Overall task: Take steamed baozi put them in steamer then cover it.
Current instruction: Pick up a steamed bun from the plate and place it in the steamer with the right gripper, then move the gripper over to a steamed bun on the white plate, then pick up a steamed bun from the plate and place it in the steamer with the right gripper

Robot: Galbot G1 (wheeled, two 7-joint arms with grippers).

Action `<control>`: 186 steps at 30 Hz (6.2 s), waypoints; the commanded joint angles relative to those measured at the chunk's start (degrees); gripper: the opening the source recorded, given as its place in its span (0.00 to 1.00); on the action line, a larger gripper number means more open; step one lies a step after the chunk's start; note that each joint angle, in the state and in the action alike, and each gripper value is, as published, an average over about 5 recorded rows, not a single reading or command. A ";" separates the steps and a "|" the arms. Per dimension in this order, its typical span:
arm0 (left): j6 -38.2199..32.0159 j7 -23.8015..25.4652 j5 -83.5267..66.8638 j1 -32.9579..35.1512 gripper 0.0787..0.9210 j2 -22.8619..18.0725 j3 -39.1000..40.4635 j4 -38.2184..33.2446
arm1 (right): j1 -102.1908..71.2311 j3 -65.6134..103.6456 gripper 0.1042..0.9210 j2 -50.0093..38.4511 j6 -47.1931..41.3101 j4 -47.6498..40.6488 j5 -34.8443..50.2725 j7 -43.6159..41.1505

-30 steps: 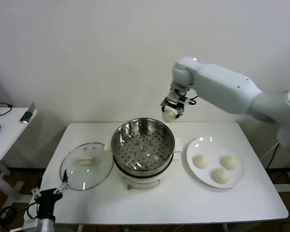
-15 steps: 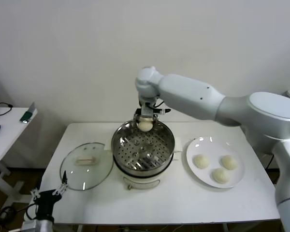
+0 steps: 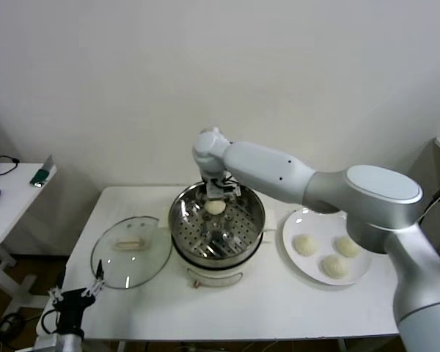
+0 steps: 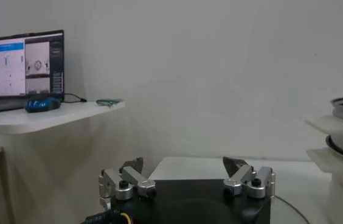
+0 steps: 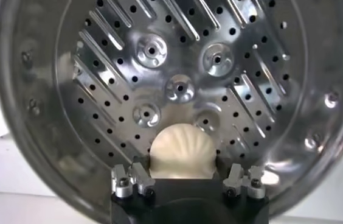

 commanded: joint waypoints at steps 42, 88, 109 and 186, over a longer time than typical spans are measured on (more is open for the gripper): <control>-0.68 -0.03 3.28 1.11 0.88 0.45 1.47 -2.86 | 22.63 -24.90 0.88 -43.18 -52.90 21.09 66.64 6.02; -1.10 0.21 3.53 2.90 0.88 -0.34 -0.18 -0.35 | -13.97 0.84 0.87 -31.48 -47.51 -3.35 40.63 4.77; 0.60 0.10 -2.45 3.39 0.88 -0.30 -0.33 -1.79 | -1.86 -6.50 0.71 -32.66 -48.68 -0.95 50.50 4.72; 0.61 0.86 0.21 4.30 0.88 2.41 0.85 -4.17 | 20.60 -26.89 0.88 -8.30 -58.94 14.33 84.60 15.47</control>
